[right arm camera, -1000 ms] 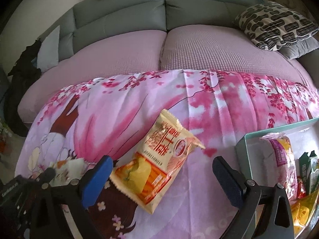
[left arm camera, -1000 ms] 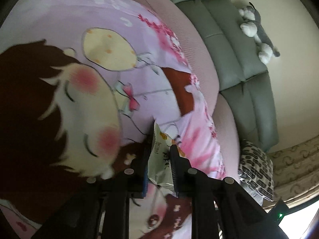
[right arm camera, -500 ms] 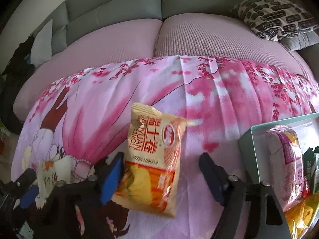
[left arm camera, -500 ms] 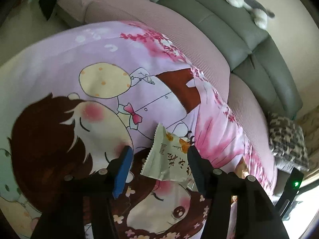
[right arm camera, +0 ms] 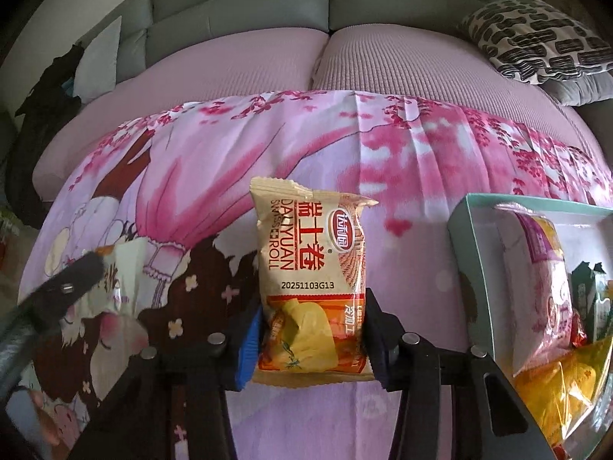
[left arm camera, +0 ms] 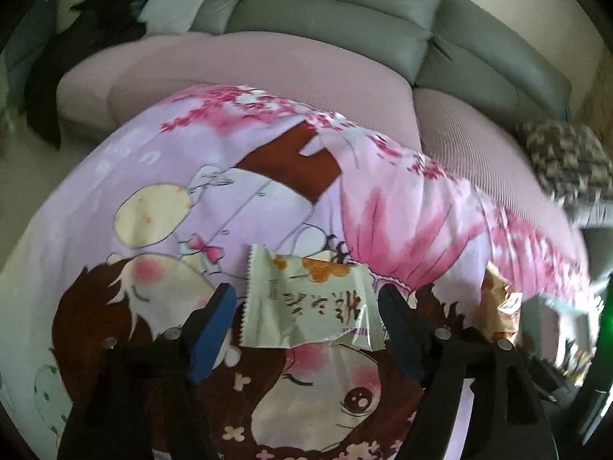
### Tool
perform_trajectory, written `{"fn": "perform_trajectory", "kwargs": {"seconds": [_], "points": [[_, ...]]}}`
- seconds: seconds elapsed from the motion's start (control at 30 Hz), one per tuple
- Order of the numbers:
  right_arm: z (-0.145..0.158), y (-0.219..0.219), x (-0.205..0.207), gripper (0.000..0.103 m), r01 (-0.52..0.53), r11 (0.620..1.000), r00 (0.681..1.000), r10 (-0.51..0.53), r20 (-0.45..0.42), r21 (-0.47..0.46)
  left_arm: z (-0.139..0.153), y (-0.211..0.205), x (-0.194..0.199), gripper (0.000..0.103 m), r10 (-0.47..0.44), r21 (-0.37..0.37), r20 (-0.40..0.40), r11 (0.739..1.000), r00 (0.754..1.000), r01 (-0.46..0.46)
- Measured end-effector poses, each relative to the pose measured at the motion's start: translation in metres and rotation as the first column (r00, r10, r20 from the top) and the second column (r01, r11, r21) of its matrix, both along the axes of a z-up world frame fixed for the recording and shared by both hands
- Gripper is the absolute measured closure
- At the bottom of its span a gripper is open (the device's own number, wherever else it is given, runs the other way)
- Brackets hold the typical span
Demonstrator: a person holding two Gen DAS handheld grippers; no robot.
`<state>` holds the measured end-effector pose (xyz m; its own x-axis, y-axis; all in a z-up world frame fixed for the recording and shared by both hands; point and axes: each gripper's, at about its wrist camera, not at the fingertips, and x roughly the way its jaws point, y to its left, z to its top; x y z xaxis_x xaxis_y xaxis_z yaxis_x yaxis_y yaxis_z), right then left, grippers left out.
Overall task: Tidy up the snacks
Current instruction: 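Carry the white pack with the left tool while the right carries the yellow roll pack to the tray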
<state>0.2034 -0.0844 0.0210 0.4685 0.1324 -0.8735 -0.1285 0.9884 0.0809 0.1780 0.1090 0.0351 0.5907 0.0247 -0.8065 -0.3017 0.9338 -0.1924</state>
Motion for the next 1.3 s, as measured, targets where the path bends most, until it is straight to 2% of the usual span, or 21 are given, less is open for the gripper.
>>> {"fn": "perform_trajectory", "kwargs": {"seconds": [0.1, 0.2, 0.43, 0.63, 0.73, 0.8, 0.9, 1.03, 1.3], "points": [[0.0, 0.0, 0.001, 0.054, -0.003, 1.0, 1.0, 0.003, -0.001, -0.005, -0.013, -0.008, 0.008, 0.026, -0.026, -0.006, -0.038, 1.0, 0.999, 0.026], [0.001, 0.0, -0.002, 0.054, -0.003, 1.0, 1.0, 0.003, 0.001, -0.01, -0.021, -0.019, 0.014, 0.026, -0.041, 0.078, -0.084, 0.996, 0.996, 0.048], [0.001, 0.001, -0.002, 0.054, -0.005, 1.0, 1.0, 0.005, 0.0, -0.017, -0.028, -0.03, 0.022, 0.024, -0.034, 0.217, -0.091, 0.975, 0.995, 0.053], [0.001, 0.002, -0.002, 0.054, -0.009, 0.999, 1.0, 0.009, 0.002, -0.031, -0.03, -0.031, 0.025, 0.021, -0.041, 0.267, -0.048, 0.962, 0.998, 0.053], [0.001, 0.002, -0.002, 0.054, -0.007, 1.0, 1.0, 0.007, 0.002, -0.03, -0.028, -0.025, 0.024, 0.023, -0.036, 0.227, -0.02, 0.973, 0.999, 0.039], [0.002, 0.003, -0.003, 0.054, -0.006, 1.0, 1.0, 0.006, 0.004, -0.03, -0.025, -0.021, 0.023, 0.04, -0.017, 0.224, -0.009, 0.974, 1.0, 0.019], [0.004, 0.002, -0.004, 0.057, -0.006, 1.0, 1.0, 0.006, 0.008, -0.023, -0.022, -0.015, 0.02, 0.047, -0.031, 0.186, 0.011, 0.982, 0.999, 0.029], [0.008, -0.002, -0.009, 0.063, -0.008, 1.0, 1.0, 0.008, 0.014, 0.006, -0.016, -0.009, 0.016, 0.049, -0.017, 0.133, 0.028, 0.991, 0.999, 0.013], [0.039, -0.02, -0.029, 0.064, 0.01, 0.998, 0.997, -0.015, 0.076, 0.06, 0.007, -0.008, 0.004, 0.05, -0.009, 0.051, 0.076, 0.999, 0.997, 0.005]]}}
